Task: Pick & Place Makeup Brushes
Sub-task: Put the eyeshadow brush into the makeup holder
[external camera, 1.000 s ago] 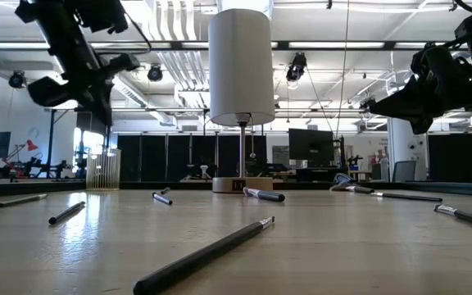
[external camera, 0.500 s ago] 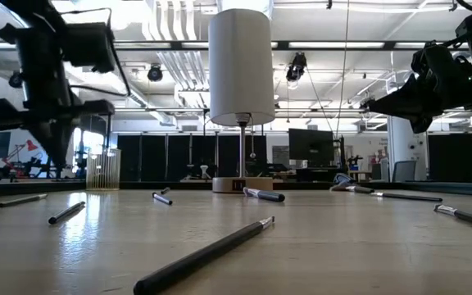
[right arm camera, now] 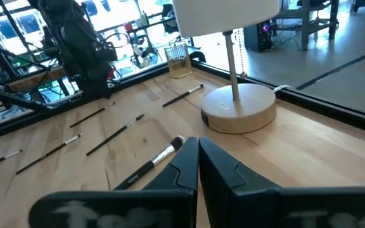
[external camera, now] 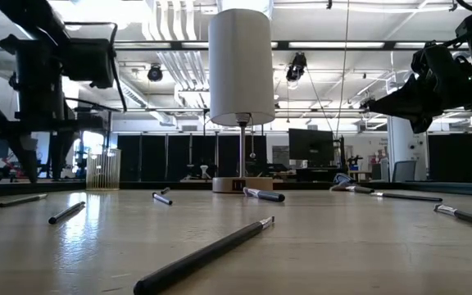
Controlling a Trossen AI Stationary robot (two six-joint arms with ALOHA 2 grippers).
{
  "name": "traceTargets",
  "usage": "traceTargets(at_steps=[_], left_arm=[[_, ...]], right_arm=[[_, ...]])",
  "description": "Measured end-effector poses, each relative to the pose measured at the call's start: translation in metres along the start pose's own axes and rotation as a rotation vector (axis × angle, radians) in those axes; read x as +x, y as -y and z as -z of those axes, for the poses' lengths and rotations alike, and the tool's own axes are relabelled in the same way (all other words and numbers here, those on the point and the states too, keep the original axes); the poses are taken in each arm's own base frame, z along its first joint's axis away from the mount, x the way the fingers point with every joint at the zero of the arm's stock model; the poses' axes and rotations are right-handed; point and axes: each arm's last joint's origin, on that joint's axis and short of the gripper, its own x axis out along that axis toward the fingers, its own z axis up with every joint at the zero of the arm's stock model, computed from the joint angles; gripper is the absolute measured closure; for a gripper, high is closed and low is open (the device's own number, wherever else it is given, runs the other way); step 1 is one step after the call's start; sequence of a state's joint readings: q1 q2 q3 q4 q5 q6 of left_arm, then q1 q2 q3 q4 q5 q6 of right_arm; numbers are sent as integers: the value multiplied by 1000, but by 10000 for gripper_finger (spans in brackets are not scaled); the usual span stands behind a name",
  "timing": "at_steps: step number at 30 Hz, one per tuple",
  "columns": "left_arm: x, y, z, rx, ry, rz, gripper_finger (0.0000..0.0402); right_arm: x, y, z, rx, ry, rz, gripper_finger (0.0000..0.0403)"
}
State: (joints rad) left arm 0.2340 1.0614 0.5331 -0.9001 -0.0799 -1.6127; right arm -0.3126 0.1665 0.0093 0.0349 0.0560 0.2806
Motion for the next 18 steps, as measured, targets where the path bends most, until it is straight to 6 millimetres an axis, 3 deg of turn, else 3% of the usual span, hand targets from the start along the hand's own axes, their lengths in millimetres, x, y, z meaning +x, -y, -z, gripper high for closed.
traceTargets(at_steps=[7, 18], left_arm=[[15, 5, 2, 6, -10, -100, 268], [25, 13, 2, 1, 31, -98, 289]], right_arm=[[0, 0, 0, 0, 0, -1, 394], [0, 0, 0, 0, -1, -1, 394]])
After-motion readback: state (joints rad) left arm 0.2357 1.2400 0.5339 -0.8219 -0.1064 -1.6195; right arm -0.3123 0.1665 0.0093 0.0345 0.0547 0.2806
